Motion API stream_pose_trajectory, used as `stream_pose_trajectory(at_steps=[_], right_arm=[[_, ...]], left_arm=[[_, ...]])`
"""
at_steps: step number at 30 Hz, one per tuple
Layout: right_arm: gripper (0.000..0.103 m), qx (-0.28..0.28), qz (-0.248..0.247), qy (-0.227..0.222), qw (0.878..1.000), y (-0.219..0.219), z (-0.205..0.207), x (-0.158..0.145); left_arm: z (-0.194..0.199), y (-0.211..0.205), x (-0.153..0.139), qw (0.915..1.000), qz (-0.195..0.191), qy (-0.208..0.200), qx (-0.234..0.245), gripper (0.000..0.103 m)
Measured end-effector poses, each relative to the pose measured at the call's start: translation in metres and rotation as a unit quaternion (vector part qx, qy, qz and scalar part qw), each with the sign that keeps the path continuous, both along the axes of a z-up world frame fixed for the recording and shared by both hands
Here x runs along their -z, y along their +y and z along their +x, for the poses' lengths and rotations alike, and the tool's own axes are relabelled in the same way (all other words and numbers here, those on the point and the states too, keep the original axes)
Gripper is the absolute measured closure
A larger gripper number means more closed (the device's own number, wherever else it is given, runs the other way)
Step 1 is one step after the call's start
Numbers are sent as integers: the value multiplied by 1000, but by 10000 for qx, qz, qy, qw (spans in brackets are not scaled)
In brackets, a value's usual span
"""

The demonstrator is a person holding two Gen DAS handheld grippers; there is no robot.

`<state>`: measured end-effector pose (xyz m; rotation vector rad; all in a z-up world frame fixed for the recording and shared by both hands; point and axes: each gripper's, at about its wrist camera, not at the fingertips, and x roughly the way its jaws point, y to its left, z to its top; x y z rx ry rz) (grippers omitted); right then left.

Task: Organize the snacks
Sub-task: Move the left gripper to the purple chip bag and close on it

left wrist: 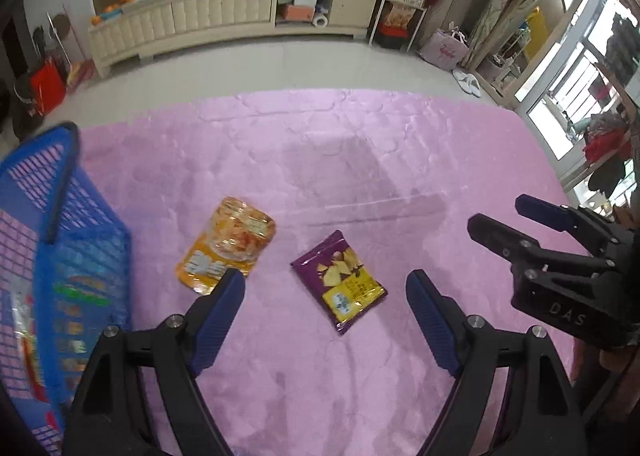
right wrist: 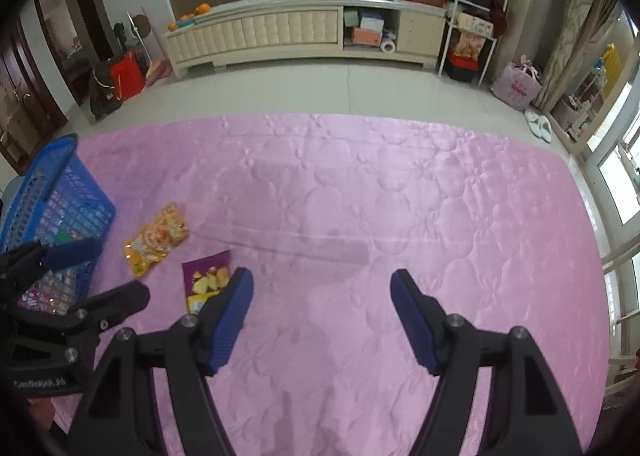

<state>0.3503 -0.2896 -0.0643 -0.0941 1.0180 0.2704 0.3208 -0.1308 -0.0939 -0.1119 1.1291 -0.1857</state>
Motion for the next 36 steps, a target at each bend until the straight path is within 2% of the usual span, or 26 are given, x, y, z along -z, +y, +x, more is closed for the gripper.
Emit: stream_pose_trajectory(at_steps=[10,13,17,21,29,36], right_arm=[[28,124,1,455,9989,-9,22,34],[28,195,76,539,9983,-16,24,39],[28,221,15,602,9979,-19,26,44],[28,215,-81,645,9977,-18,25,47],[28,230,26,641,9977,-20,26,44],[28,214,3,782,9967,-27,29,47]], left_arm=[[24,-12,38,9982,-167,525,-219,22],[29,-18,47,9977,-33,610,-286,22],[35,-25,63,9962,-111,793,-343,22],[37,-35,71,9956,28,859,-365,22],[42,-44,75,9949,176,856,-496,22],[45,-57,81,9928,520,946,-516,22]])
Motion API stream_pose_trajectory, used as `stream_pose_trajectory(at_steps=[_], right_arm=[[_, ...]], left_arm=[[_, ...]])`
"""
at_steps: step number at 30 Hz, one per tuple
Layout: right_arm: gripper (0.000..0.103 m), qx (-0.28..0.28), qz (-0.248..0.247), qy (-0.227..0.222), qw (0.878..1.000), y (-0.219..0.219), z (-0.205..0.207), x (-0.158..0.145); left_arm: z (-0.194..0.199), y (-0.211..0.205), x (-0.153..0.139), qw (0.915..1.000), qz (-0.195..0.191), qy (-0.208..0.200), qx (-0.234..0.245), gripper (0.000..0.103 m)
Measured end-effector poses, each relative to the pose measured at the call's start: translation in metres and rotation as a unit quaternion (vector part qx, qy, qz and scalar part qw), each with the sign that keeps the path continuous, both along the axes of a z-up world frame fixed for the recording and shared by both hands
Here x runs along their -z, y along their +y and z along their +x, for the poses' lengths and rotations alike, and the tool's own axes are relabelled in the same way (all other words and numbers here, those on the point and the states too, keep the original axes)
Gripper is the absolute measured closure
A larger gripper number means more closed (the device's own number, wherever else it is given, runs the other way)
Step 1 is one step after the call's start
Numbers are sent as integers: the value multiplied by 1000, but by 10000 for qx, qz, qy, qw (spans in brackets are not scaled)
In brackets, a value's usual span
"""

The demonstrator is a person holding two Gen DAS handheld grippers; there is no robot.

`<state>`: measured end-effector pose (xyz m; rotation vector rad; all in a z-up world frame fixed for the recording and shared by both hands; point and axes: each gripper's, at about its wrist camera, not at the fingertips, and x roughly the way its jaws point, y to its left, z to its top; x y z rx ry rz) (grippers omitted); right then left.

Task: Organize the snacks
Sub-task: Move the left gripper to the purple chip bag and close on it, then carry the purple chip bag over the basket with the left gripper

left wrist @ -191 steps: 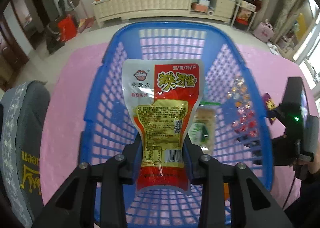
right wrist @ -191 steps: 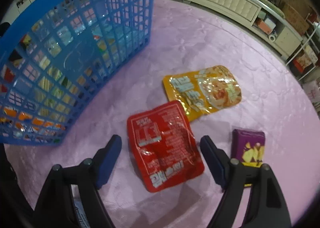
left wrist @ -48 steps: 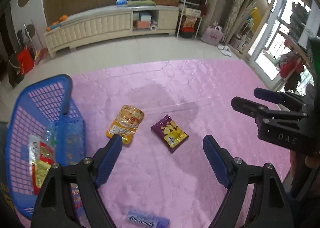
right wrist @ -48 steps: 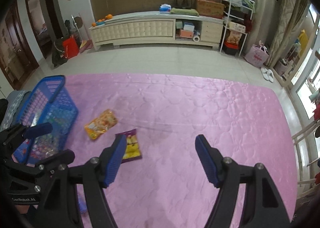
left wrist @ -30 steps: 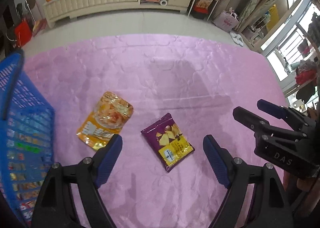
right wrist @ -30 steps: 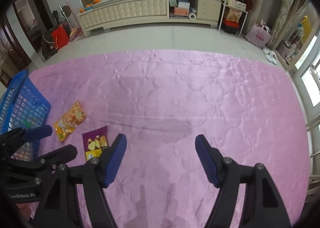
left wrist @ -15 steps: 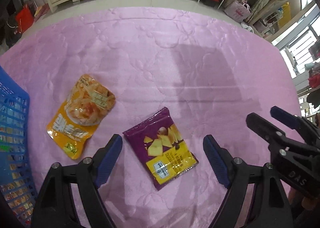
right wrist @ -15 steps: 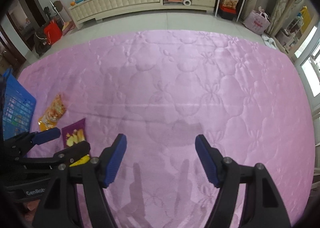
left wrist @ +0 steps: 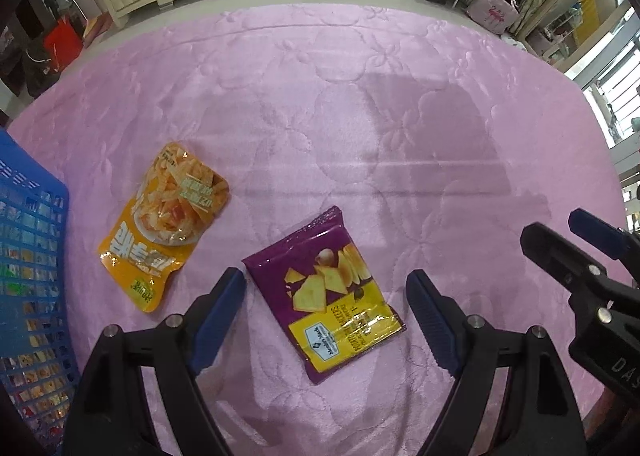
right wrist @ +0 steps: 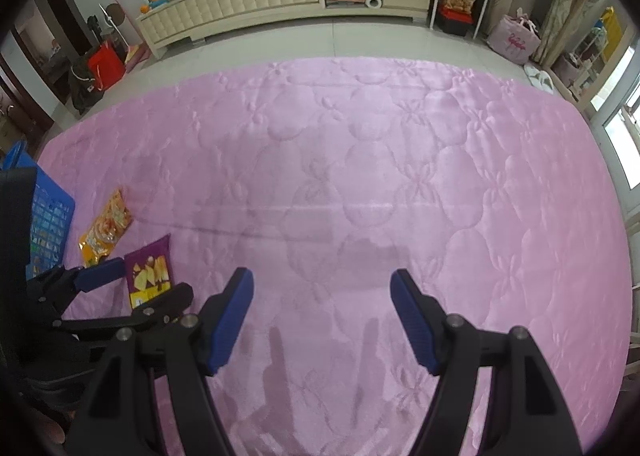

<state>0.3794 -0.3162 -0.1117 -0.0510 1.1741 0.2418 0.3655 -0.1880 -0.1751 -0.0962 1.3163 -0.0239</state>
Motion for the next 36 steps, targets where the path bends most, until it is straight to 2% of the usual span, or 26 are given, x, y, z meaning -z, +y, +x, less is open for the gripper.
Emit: stream_pose_trajectory(at_steps=[6,9,12,16,24,31,34,36], right_arm=[[28,-139,-341,332,9988,4,0,16],[28,-144,-320,353,9988,4,-3,17],[28,-127,-294,321,9990,3,-4,14],[28,-158,-273,361,9989,6,-6,16],[28,-219,-199,443,9986,15,-12,20],[28,-167,-131,339,9992,23,-17,8],[28,-134,362,327,9987,24,-22,0],[28,49,520,230,9984,27,-26,-11]], left_arm=[[1,-5,3,9998,137,62,-97,24],[0,-9,4,9994,325,112,-67,34],[-2,-9,1,9994,320,106,9,46],[-3,-3,-1,9996,262,105,41,51],[-13,6,-7,9997,-23,65,239,52],[-28,21,-36,9988,-244,-208,366,52],[-39,33,-58,9978,-354,-378,406,52],[-46,39,-75,9967,-438,-534,433,52]])
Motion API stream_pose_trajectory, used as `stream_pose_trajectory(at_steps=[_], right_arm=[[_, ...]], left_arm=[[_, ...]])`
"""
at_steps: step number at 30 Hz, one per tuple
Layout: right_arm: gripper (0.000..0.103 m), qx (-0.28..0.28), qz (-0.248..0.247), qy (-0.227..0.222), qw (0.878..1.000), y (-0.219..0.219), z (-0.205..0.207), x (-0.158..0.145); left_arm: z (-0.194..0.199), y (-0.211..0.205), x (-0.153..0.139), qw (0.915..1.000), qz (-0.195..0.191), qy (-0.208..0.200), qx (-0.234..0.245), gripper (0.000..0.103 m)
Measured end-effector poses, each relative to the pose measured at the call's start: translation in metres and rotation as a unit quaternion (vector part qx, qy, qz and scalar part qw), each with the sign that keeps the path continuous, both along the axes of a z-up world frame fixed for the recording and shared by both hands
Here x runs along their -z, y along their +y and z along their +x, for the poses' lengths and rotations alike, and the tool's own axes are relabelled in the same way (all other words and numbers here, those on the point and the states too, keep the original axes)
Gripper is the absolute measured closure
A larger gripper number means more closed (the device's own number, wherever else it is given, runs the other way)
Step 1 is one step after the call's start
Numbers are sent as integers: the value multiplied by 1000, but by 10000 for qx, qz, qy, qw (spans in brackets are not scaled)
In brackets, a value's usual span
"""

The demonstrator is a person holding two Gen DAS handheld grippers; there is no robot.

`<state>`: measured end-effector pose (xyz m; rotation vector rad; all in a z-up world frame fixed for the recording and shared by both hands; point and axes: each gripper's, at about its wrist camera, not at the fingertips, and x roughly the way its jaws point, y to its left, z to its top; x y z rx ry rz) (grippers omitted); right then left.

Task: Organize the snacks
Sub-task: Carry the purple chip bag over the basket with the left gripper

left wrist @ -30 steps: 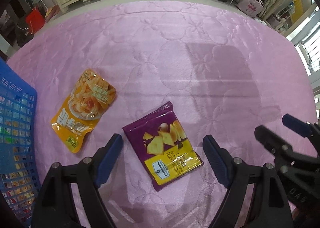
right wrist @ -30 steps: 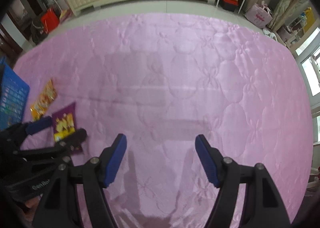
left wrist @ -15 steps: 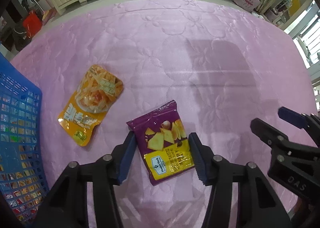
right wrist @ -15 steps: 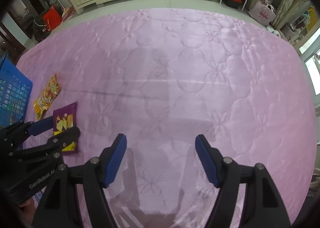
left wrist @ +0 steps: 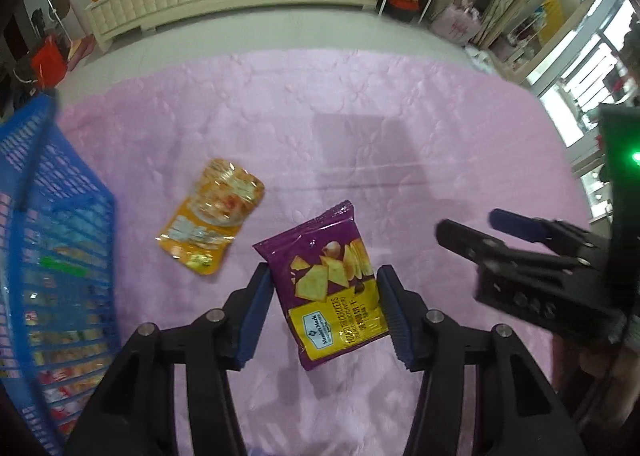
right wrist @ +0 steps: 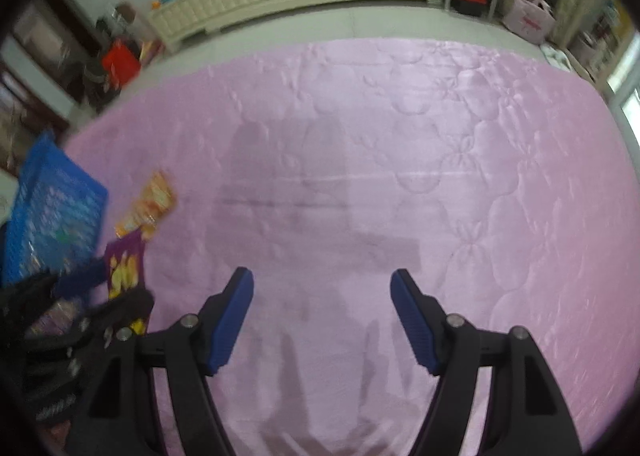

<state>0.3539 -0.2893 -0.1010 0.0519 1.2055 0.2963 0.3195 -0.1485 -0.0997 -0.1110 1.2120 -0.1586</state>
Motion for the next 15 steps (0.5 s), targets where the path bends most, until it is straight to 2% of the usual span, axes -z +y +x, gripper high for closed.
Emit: stream_pose_trajectory(at_steps=[4,8,15], right_arm=[[28,-93,21,-114,9999,21,-4,-15],[28,-93,-62,33,9999,41,-3,-11],[28,-342,-38,72,9994,95,0,-8]], left_arm=[[-24,17,-50,9981,-74,-604,18,52],[-41,48,-87,9947,-61,-1023,-90,52],[-66,121,-115,9893,95,-1364,-511,52]])
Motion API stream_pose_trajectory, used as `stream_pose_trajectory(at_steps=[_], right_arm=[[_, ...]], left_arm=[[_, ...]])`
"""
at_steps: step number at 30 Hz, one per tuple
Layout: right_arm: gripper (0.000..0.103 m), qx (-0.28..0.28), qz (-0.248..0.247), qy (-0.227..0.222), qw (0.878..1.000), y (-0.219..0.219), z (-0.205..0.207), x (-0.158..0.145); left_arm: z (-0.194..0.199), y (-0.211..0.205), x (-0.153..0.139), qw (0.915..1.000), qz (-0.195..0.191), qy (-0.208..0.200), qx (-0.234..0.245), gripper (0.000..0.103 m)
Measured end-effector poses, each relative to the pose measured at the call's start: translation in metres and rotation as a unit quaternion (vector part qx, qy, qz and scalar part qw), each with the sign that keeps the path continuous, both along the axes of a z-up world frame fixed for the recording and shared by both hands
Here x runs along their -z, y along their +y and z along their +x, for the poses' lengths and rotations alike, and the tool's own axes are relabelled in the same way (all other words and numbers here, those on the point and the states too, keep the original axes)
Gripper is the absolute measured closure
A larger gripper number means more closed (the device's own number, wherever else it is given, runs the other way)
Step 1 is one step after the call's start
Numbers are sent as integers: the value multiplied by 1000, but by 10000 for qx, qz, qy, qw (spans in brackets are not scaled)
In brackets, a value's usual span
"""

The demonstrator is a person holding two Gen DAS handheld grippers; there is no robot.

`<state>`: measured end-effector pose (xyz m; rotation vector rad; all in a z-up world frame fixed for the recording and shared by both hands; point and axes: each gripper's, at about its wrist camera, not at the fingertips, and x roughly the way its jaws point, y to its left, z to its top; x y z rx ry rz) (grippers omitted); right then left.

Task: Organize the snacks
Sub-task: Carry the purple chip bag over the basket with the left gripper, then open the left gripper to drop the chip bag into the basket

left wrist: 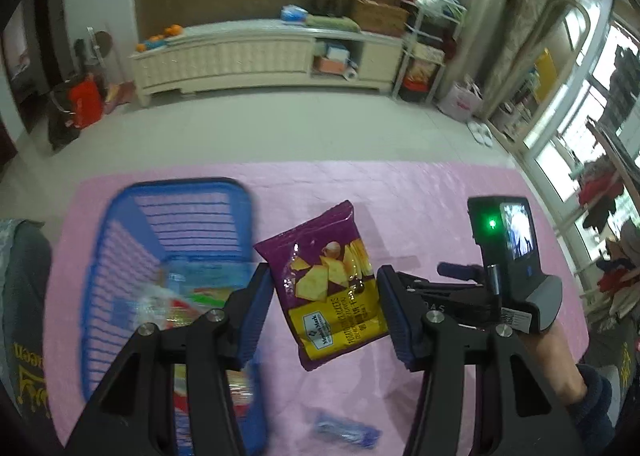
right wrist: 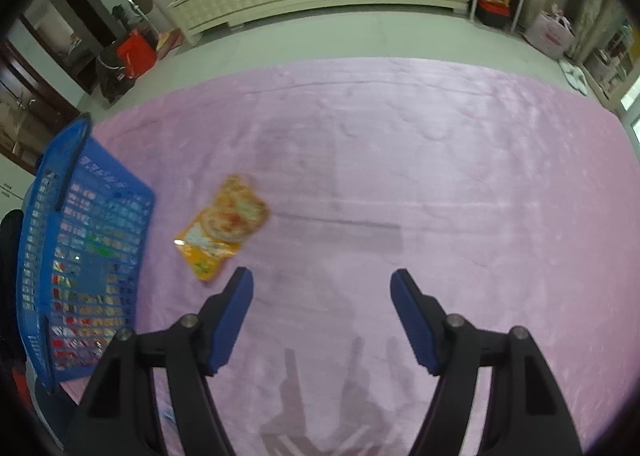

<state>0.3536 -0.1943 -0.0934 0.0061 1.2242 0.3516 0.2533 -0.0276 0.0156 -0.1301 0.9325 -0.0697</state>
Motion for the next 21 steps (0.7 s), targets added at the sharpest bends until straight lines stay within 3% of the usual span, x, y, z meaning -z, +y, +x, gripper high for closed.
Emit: stream_pose_trajectory(at_steps=[8,21], right_arm=[[28,-255,-171,-115,9995,54,8,4],[28,-256,-468,-14,9986,89,41,33]], left_arm=[[-14,72,4,9978,39,25,-661,52],[7,103,39,9969,-50,308,-720,52]])
